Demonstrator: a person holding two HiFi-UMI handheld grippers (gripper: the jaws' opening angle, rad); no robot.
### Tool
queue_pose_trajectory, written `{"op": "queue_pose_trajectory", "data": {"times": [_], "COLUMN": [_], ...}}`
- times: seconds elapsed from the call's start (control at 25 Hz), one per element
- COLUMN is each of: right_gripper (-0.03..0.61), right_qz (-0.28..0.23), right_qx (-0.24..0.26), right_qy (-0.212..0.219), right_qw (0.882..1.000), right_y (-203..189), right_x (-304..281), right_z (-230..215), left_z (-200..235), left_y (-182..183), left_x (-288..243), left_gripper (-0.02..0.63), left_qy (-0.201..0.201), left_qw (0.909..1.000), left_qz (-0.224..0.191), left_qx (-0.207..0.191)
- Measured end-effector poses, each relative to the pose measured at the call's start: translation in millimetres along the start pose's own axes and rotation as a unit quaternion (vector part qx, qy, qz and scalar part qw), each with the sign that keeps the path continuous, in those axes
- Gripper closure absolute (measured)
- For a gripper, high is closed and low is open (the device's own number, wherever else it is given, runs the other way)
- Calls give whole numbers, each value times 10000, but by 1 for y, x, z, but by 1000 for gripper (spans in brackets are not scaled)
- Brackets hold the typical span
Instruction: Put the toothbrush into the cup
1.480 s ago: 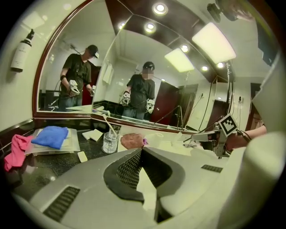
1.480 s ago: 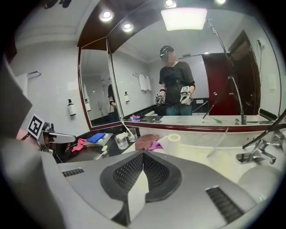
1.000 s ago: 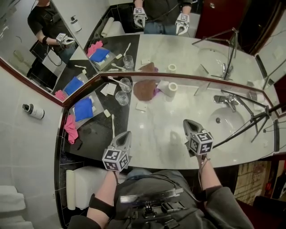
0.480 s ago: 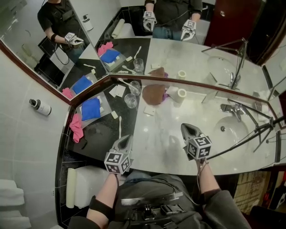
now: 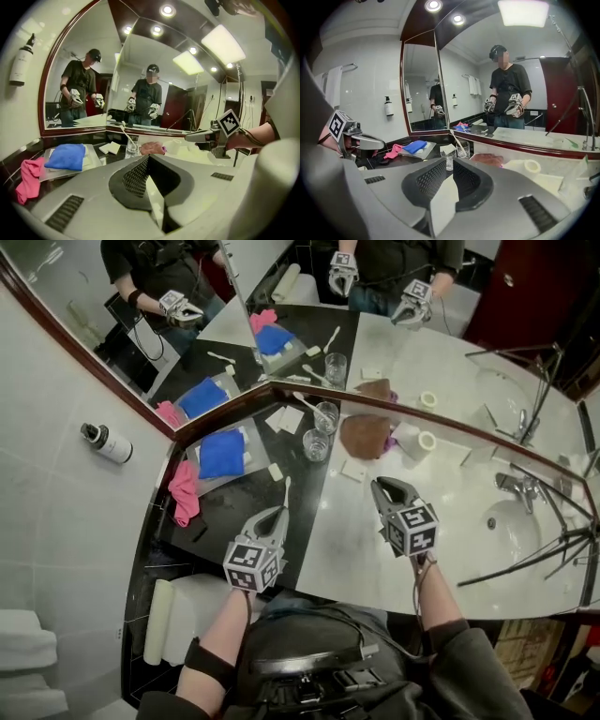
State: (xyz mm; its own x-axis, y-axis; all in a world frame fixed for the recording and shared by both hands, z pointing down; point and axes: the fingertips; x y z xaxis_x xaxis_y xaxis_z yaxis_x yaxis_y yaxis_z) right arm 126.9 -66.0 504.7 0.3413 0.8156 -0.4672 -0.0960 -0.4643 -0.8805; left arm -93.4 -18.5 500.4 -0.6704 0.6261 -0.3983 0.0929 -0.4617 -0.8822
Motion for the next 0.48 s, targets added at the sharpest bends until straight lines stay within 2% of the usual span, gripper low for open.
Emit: {"op": "queue_pose_trajectory", "data": {"times": [0.2, 0.48], "right_gripper": [456, 416], "right_qz": [238, 532], "right_qx": [479, 1302], "right_qy": [296, 516], "right_qw": [9981, 9887], "right_y": [24, 62], "right_x": [-61, -147], "right_z": [31, 37], "left_z": [38, 76], "left_y": [10, 19], "left_x": [-4, -33], "left_gripper": [614, 614], "left_qy": [66, 168], "left_qw": [9998, 9990], "left_qz": [-146, -280], "left_qx": [127, 307]}}
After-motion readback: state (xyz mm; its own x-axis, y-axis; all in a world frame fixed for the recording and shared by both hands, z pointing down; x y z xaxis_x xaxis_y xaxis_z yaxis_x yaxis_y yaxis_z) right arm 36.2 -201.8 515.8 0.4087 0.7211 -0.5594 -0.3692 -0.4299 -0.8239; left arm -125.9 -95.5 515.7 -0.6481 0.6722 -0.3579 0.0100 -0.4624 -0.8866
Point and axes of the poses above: the fingertips, and each gripper's own axes: x backward along the fingers, z to its left, y out of its top, and after that the axes turned 7 degrees about -y, right-handed
